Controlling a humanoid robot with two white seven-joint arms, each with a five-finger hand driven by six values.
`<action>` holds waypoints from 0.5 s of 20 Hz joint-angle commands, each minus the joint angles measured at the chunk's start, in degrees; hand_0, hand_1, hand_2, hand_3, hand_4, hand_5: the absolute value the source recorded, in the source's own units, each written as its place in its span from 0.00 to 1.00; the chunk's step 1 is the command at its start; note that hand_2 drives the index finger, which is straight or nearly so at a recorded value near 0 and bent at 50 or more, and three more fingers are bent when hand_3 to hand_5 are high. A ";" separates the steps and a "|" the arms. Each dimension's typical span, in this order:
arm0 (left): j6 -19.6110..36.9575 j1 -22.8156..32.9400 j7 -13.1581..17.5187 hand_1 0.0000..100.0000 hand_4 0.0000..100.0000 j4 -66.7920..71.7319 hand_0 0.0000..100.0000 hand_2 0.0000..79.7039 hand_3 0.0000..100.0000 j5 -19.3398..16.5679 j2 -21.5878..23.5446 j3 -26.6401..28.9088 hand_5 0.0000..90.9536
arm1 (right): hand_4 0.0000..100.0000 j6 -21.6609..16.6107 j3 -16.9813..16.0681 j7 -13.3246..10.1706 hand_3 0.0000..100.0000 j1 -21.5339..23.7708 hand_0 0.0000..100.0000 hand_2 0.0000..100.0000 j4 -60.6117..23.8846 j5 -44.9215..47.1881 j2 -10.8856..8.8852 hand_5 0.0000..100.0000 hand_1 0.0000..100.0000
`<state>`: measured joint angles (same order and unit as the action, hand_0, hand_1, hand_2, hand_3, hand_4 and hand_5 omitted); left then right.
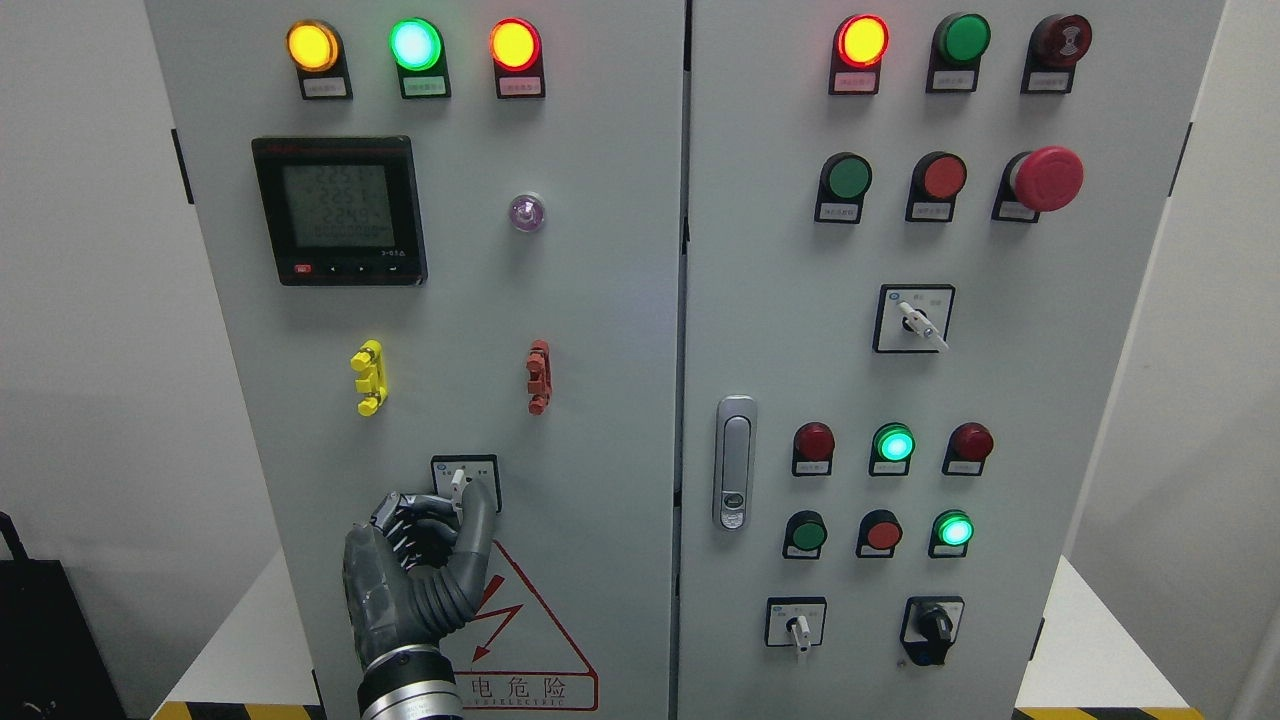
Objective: Turn on light switch 1
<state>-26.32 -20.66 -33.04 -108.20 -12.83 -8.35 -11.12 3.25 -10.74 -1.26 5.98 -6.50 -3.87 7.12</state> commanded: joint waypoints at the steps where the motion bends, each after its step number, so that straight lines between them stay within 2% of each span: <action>1: 0.13 0.01 0.08 0.61 0.84 0.00 0.41 0.78 0.87 0.09 0.00 -0.04 0.75 | 0.00 0.00 0.02 0.03 0.00 0.00 0.00 0.00 0.00 0.00 0.00 0.00 0.00; 10: 0.21 0.18 0.08 0.59 0.84 0.00 0.47 0.78 0.87 0.09 0.00 -0.04 0.76 | 0.00 0.00 -0.07 0.03 0.00 0.00 0.00 0.00 0.00 0.00 0.00 0.00 0.00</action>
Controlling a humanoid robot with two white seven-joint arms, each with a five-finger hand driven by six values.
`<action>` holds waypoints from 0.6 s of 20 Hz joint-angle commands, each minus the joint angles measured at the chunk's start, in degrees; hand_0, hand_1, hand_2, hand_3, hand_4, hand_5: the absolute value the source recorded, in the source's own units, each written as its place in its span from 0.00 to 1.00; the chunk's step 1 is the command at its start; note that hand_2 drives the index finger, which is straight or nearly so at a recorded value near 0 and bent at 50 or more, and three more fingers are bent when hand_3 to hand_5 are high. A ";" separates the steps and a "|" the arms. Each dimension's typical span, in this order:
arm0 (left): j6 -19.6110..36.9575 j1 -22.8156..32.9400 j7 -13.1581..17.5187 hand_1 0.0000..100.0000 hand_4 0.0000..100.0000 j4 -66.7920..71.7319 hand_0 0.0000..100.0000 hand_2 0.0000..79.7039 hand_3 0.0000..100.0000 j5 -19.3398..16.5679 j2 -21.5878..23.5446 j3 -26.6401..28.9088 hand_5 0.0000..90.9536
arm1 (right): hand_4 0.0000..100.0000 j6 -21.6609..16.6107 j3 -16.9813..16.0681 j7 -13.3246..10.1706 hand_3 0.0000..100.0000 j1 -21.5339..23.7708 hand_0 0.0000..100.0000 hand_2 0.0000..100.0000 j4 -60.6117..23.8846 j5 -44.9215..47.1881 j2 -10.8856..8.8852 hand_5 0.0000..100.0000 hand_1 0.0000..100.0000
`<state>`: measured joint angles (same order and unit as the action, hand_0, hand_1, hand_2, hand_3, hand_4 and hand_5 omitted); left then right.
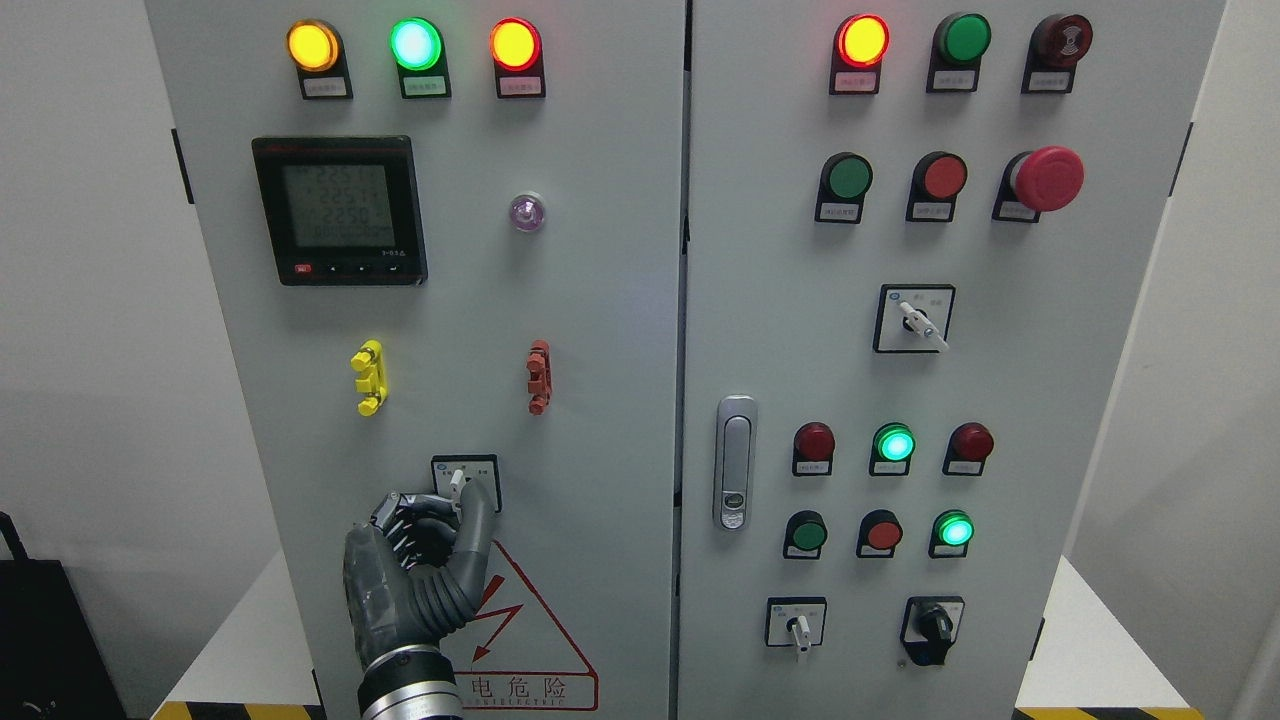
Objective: Turn on light switch 1
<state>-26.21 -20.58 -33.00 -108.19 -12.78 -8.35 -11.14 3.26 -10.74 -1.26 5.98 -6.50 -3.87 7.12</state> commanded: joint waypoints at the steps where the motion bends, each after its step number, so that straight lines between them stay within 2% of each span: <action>1: 0.11 0.01 0.13 0.58 0.84 0.00 0.47 0.78 0.87 0.03 0.09 -0.03 0.76 | 0.00 0.00 0.02 0.03 0.00 0.00 0.00 0.00 0.00 0.00 0.00 0.00 0.00; 12: 0.02 0.19 0.13 0.55 0.85 0.09 0.51 0.78 0.88 0.03 0.09 -0.03 0.76 | 0.00 0.00 -0.07 0.03 0.00 0.00 0.00 0.00 0.00 0.00 0.00 0.00 0.00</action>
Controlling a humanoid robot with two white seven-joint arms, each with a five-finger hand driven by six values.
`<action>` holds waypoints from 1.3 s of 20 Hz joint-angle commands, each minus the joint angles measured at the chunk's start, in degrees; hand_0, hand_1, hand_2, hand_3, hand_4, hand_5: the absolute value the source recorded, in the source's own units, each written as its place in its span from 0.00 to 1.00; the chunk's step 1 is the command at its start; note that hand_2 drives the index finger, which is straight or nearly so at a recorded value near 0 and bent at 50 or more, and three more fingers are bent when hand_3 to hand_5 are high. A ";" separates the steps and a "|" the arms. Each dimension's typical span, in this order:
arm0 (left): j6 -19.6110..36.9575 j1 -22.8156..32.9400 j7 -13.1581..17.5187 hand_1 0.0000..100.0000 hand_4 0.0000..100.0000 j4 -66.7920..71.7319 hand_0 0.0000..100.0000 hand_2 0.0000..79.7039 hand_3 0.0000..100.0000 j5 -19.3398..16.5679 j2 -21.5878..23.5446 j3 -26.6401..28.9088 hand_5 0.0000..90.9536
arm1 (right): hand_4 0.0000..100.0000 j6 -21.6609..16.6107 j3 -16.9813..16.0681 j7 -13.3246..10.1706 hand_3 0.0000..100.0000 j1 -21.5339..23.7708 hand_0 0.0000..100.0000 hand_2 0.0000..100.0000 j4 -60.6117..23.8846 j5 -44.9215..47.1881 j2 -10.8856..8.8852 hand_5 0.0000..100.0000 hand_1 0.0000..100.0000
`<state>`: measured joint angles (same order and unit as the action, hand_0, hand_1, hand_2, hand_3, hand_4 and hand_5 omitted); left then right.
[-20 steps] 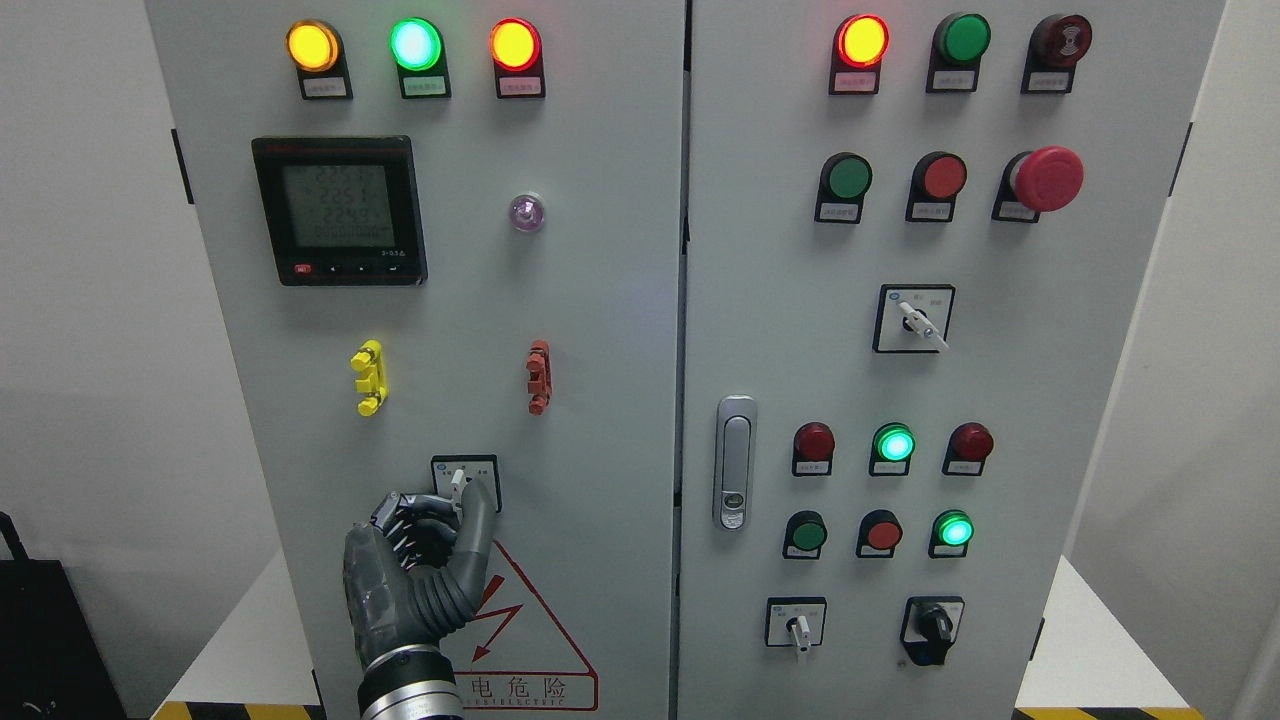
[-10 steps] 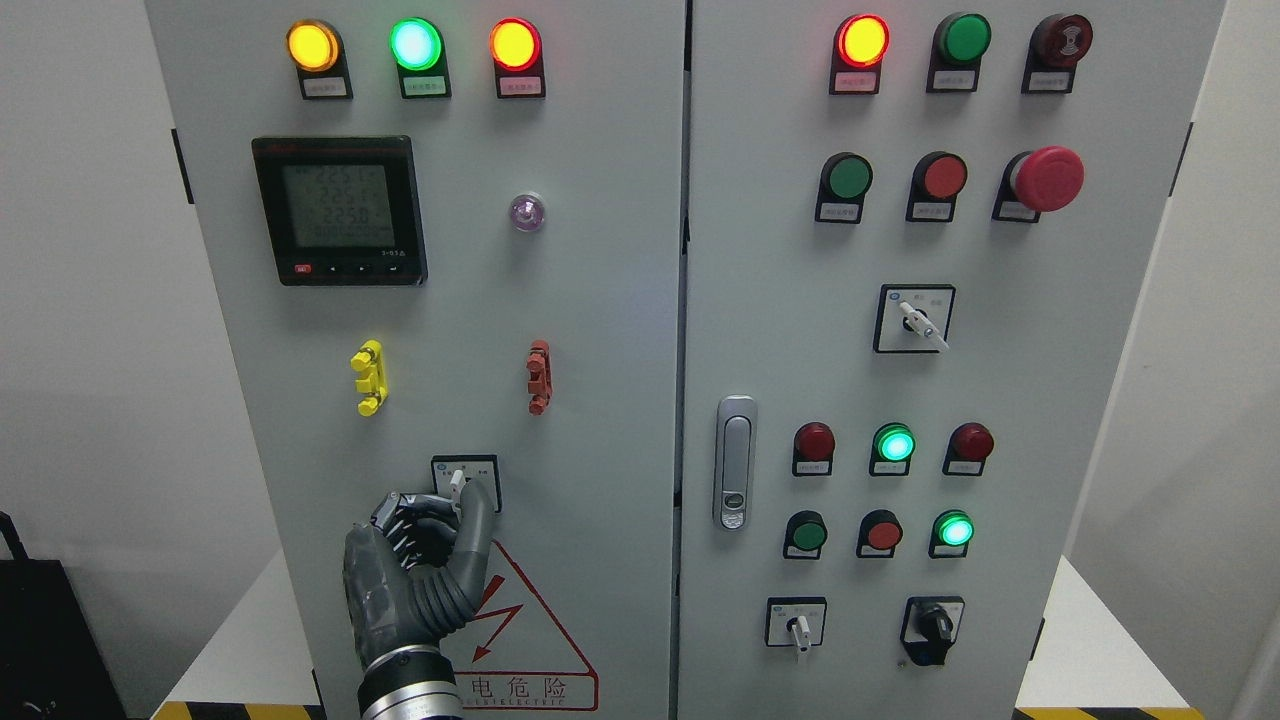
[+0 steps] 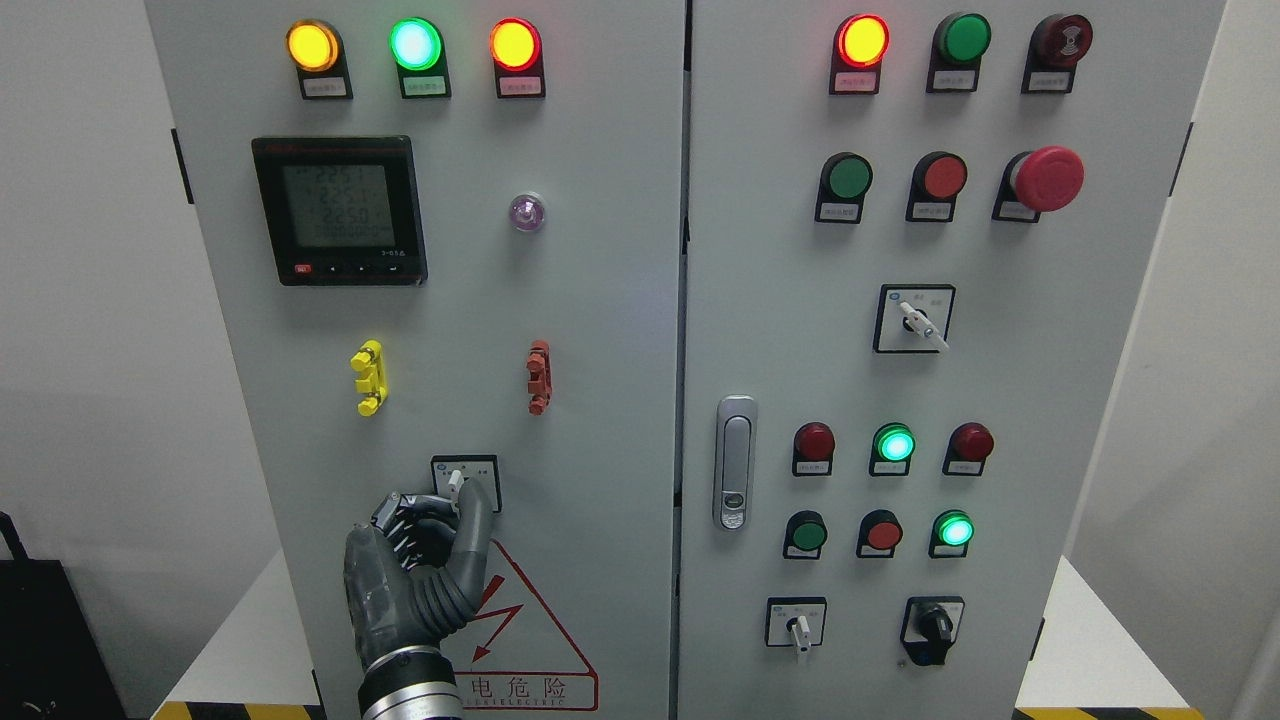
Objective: Turn on light switch 1
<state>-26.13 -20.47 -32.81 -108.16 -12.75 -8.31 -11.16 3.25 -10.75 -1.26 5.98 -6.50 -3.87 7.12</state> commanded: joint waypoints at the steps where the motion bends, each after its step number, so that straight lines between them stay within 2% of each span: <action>1: 0.03 0.08 -0.06 0.55 0.85 0.05 0.51 0.78 0.88 0.00 0.05 -0.01 0.76 | 0.00 0.00 -0.06 0.03 0.00 0.00 0.00 0.00 0.00 0.00 0.00 0.00 0.00; 26: -0.06 0.17 0.03 0.52 0.85 0.05 0.59 0.78 0.88 0.00 0.05 -0.18 0.76 | 0.00 0.00 0.03 0.03 0.00 0.00 0.00 0.00 0.00 0.00 0.00 0.00 0.00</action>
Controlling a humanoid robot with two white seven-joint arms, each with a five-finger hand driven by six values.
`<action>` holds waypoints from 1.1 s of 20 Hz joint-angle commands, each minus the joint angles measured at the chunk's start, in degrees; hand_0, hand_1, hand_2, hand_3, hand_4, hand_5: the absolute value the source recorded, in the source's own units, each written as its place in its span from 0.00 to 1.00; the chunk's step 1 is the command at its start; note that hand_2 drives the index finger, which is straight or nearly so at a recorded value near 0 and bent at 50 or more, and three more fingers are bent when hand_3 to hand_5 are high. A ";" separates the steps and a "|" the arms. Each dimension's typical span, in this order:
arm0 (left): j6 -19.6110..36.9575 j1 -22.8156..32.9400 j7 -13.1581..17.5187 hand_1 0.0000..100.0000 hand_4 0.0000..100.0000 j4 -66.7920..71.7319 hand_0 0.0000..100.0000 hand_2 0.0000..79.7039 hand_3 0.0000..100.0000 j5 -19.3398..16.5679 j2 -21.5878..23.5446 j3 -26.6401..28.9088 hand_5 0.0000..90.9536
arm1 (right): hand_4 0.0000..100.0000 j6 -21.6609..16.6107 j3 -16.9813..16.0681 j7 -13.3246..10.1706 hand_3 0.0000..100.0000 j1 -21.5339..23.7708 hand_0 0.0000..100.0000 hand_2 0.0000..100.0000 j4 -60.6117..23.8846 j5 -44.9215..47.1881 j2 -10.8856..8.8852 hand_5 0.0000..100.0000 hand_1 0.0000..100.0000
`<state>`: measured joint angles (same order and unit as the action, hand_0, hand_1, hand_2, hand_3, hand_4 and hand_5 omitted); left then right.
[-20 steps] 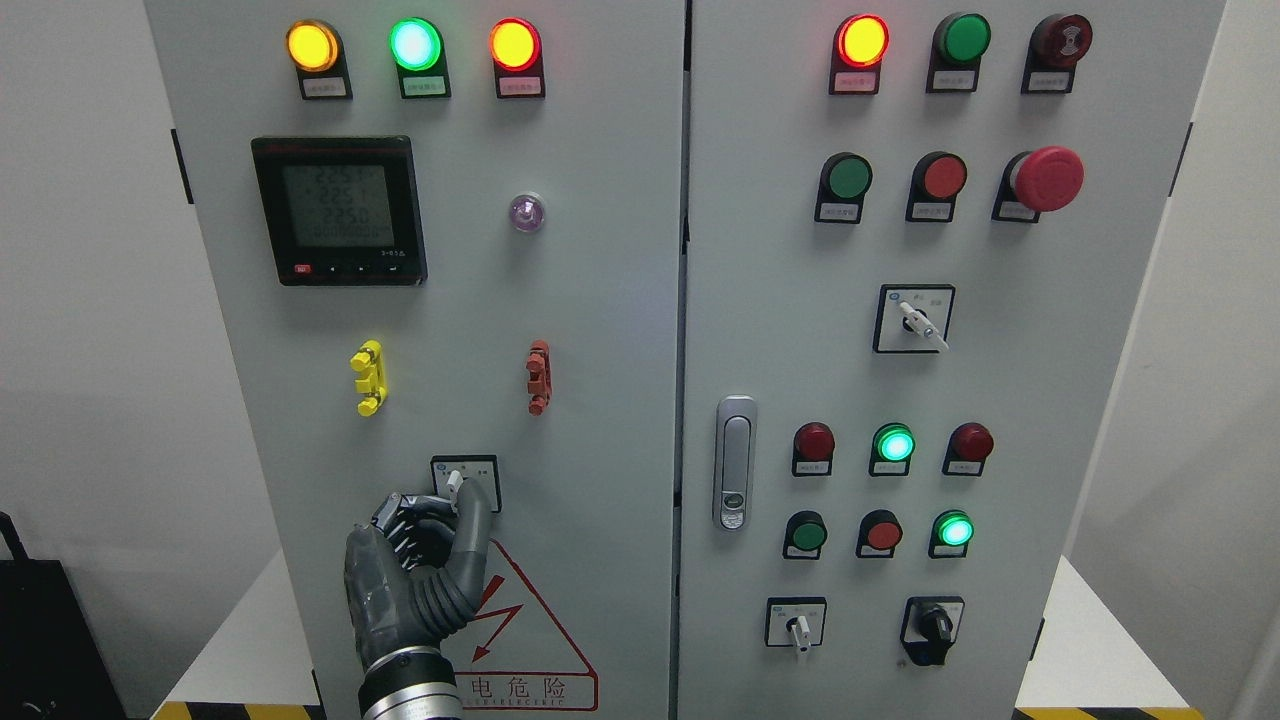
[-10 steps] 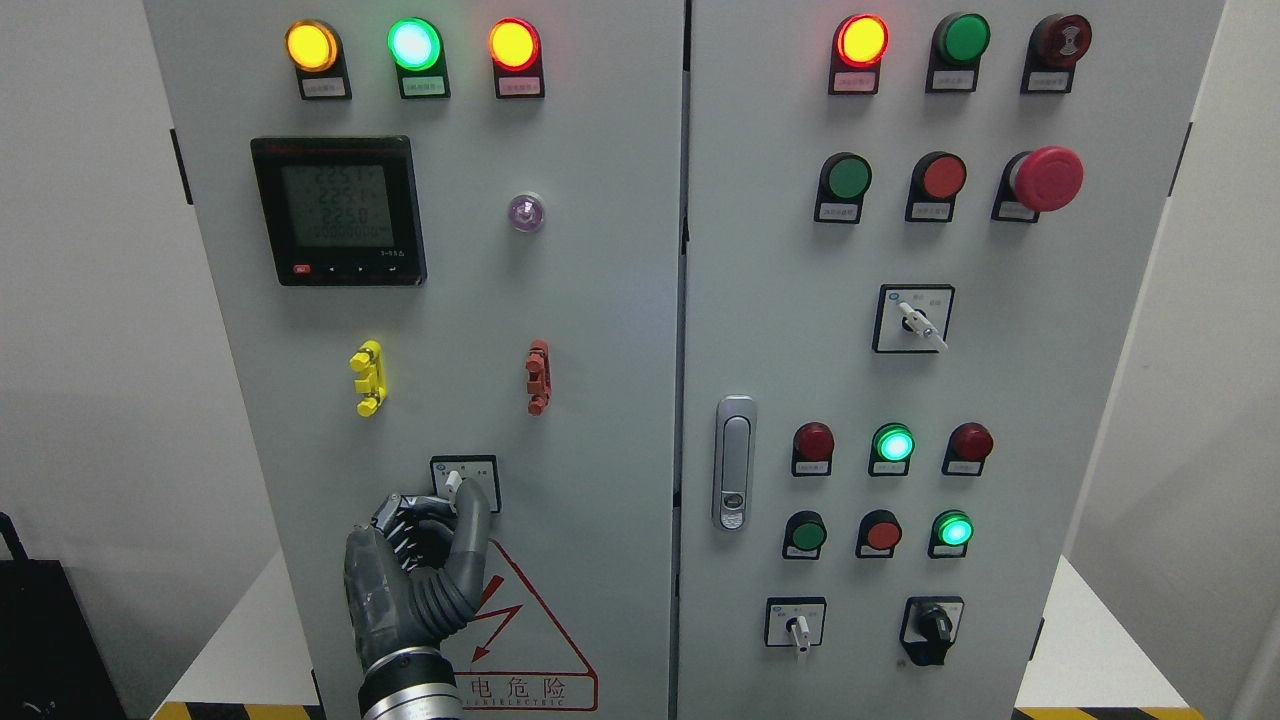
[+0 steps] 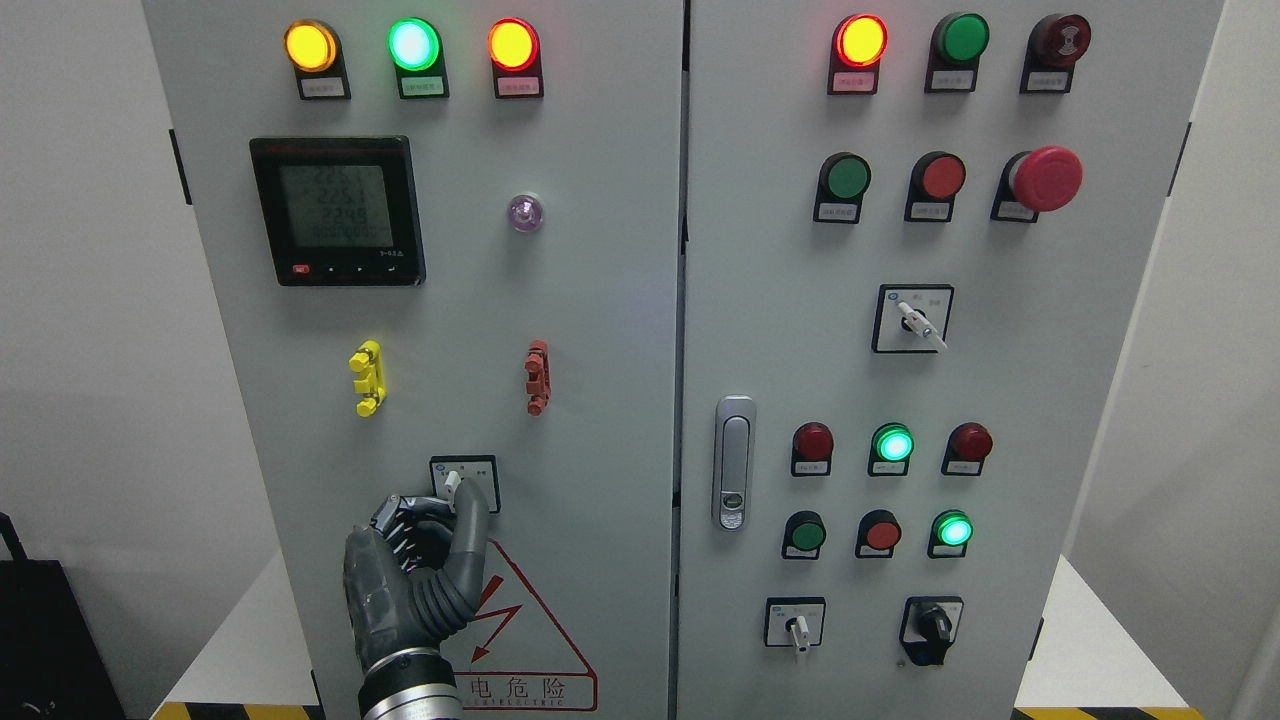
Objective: Turn on light switch 1
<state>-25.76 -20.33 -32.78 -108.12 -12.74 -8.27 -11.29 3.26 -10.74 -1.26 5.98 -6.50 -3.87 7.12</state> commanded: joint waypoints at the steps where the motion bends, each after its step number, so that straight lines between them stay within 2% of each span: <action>1: -0.43 0.02 -0.01 0.52 0.85 0.01 0.60 0.78 0.88 0.00 0.01 -0.14 0.76 | 0.00 0.00 0.01 0.03 0.00 0.00 0.00 0.00 0.00 0.00 0.00 0.00 0.00; 22: -0.34 -0.15 -0.01 0.49 0.85 0.10 0.66 0.77 0.88 0.08 -0.08 -0.40 0.77 | 0.00 0.00 -0.07 0.03 0.00 0.00 0.00 0.00 0.00 0.00 0.00 0.00 0.00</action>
<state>-26.24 -20.42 -33.04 -108.03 -12.66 -8.30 -11.57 3.26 -10.73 -1.26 5.98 -6.50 -3.87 7.12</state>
